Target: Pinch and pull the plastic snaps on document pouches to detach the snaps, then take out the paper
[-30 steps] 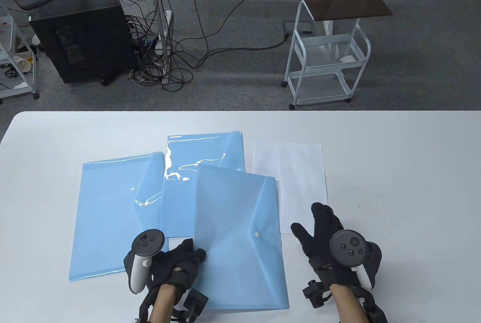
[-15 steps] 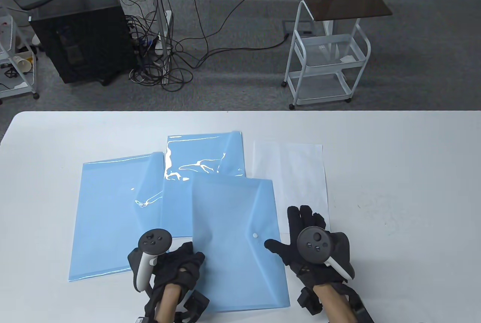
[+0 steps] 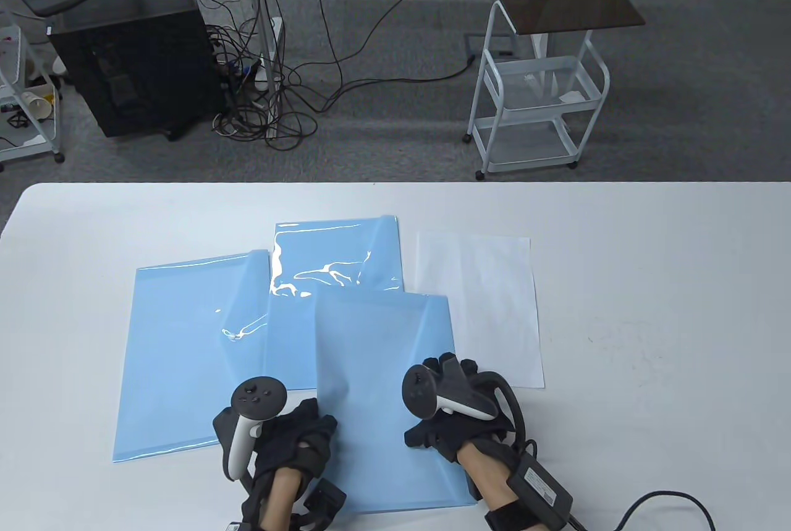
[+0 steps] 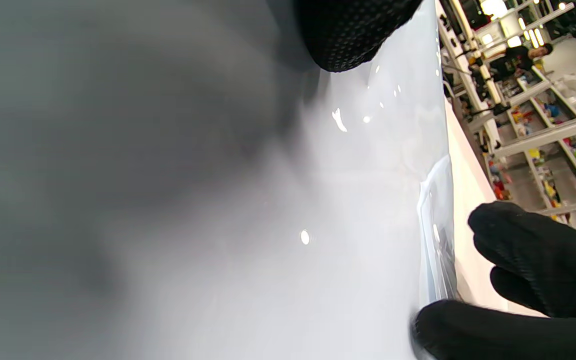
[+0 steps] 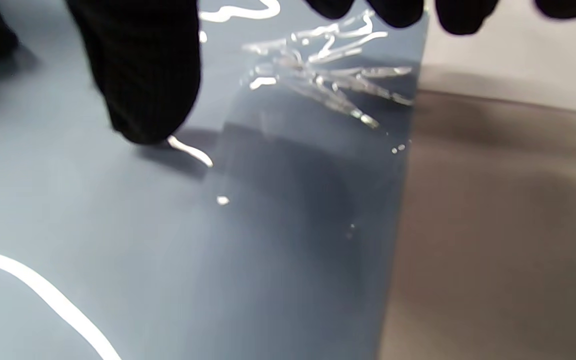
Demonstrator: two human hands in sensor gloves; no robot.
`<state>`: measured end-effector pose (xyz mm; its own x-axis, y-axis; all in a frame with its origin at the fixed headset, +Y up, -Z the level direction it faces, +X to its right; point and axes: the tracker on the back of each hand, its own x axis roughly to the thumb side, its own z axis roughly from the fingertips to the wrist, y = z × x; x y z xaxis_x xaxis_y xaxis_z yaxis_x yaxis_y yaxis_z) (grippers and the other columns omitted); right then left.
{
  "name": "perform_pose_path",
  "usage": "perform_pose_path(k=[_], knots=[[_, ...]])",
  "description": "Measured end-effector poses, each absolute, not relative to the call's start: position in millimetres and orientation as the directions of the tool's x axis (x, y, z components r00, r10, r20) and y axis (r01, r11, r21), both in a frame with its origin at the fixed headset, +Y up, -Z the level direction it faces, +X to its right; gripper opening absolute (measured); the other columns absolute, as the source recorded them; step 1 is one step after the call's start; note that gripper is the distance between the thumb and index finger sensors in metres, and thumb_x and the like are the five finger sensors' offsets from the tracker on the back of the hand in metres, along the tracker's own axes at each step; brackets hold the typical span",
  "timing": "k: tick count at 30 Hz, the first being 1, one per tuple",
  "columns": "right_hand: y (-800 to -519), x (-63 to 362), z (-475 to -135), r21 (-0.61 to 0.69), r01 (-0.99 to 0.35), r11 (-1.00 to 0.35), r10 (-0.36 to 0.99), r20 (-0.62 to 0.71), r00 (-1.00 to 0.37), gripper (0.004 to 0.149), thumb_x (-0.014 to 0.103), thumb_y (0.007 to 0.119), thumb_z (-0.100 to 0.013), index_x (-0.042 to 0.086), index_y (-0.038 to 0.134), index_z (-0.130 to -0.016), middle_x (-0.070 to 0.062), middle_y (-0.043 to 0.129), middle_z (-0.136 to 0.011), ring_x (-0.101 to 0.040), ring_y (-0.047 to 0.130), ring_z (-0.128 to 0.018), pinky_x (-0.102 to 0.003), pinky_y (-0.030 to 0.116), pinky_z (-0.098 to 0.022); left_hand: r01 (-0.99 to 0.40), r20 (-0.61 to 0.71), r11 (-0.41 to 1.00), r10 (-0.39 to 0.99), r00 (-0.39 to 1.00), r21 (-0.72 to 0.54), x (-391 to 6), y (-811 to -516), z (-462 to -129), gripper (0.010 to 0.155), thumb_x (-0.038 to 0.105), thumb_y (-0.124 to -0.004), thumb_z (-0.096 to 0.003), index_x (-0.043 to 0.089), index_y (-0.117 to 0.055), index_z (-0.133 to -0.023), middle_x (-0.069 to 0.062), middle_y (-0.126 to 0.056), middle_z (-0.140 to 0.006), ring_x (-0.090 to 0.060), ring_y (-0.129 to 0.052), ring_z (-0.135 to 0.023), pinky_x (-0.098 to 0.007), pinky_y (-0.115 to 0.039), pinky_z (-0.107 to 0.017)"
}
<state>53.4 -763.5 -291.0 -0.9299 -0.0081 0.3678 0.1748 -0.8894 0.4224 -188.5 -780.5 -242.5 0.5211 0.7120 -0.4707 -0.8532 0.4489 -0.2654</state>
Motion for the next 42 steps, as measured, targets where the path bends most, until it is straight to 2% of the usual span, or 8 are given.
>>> perform_pose_path(k=[11,15,18,23,27,35,36,42], knots=[[-770,32,-300,0.465,0.182,-0.866,0.018,0.393,-0.919,0.1,0.043,0.091,-0.052,-0.014,0.035,-0.111,-0.046,0.047,-0.114,-0.067,0.063,-0.095,-0.075,0.066,-0.06,-0.83,-0.461,0.487,0.691,0.556,-0.272,-185,-780,-244,0.049,0.026,-0.073,-0.0566,0.009,-0.063,-0.101,-0.008,-0.093,-0.087,-0.024,-0.108,-0.06,-0.037,-0.093,-0.042],[-775,22,-299,0.408,0.238,-0.882,-0.061,0.401,-0.914,0.092,0.034,0.091,-0.052,-0.015,0.038,-0.11,-0.046,0.053,-0.111,-0.068,0.069,-0.09,-0.073,0.071,-0.058,-0.821,-0.457,0.501,0.684,0.569,-0.273,-184,-780,-244,0.049,0.026,-0.073,-0.0565,0.009,-0.063,-0.101,-0.008,-0.093,-0.087,-0.023,-0.108,-0.061,-0.037,-0.093,-0.042],[-780,14,-300,0.295,0.276,-0.915,-0.151,0.384,-0.911,0.076,0.023,0.082,-0.053,-0.013,0.044,-0.109,-0.044,0.064,-0.105,-0.065,0.079,-0.082,-0.071,0.078,-0.053,-0.815,-0.455,0.511,0.678,0.577,-0.273,-183,-779,-243,0.049,0.026,-0.073,-0.0565,0.009,-0.063,-0.101,-0.007,-0.093,-0.087,-0.022,-0.108,-0.061,-0.037,-0.093,-0.042],[-780,10,-309,0.185,0.304,-0.935,-0.224,0.36,-0.906,0.068,0.027,0.084,-0.055,-0.007,0.055,-0.106,-0.034,0.082,-0.095,-0.056,0.094,-0.069,-0.064,0.089,-0.044,-0.797,-0.445,0.539,0.663,0.601,-0.273,-180,-778,-243,0.049,0.026,-0.073,-0.0563,0.01,-0.063,-0.101,-0.007,-0.093,-0.088,-0.022,-0.108,-0.061,-0.036,-0.093,-0.042],[-780,6,-315,0.175,0.321,-0.931,-0.245,0.35,-0.904,0.068,0.029,0.086,-0.054,-0.009,0.06,-0.104,-0.033,0.087,-0.088,-0.053,0.099,-0.062,-0.06,0.093,-0.038,-0.794,-0.443,0.539,0.662,0.605,-0.28,-180,-778,-242,0.049,0.025,-0.073,-0.0561,0.01,-0.063,-0.101,-0.007,-0.093,-0.089,-0.022,-0.108,-0.062,-0.037,-0.093,-0.043],[-788,-4,-320,0.079,0.434,-0.898,-0.39,0.315,-0.865,0.06,0.02,0.084,-0.051,-0.008,0.065,-0.101,-0.03,0.094,-0.079,-0.049,0.105,-0.055,-0.057,0.094,-0.033,-0.77,-0.437,0.57,0.638,0.634,-0.285,-179,-775,-241,0.049,0.024,-0.073,-0.0553,0.011,-0.063,-0.101,-0.007,-0.093,-0.089,-0.022,-0.108,-0.062,-0.037,-0.094,-0.043],[-785,-1,-319,0.041,0.422,-0.906,-0.385,0.336,-0.86,0.059,0.02,0.084,-0.05,-0.006,0.067,-0.101,-0.025,0.095,-0.076,-0.044,0.106,-0.051,-0.054,0.096,-0.031,-0.766,-0.428,0.571,0.638,0.641,-0.295,-179,-776,-241,0.049,0.025,-0.072,-0.0554,0.011,-0.063,-0.101,-0.006,-0.093,-0.089,-0.021,-0.108,-0.062,-0.036,-0.094,-0.043],[-771,14,-325,0.202,0.259,-0.945,-0.193,0.295,-0.936,0.07,0.023,0.086,-0.052,-0.005,0.054,-0.108,-0.026,0.09,-0.086,-0.047,0.102,-0.061,-0.057,0.092,-0.038,-0.778,-0.438,0.561,0.646,0.625,-0.282,-180,-777,-241,0.048,0.024,-0.073,-0.0555,0.01,-0.064,-0.101,-0.007,-0.093,-0.088,-0.022,-0.108,-0.061,-0.036,-0.094,-0.043]])
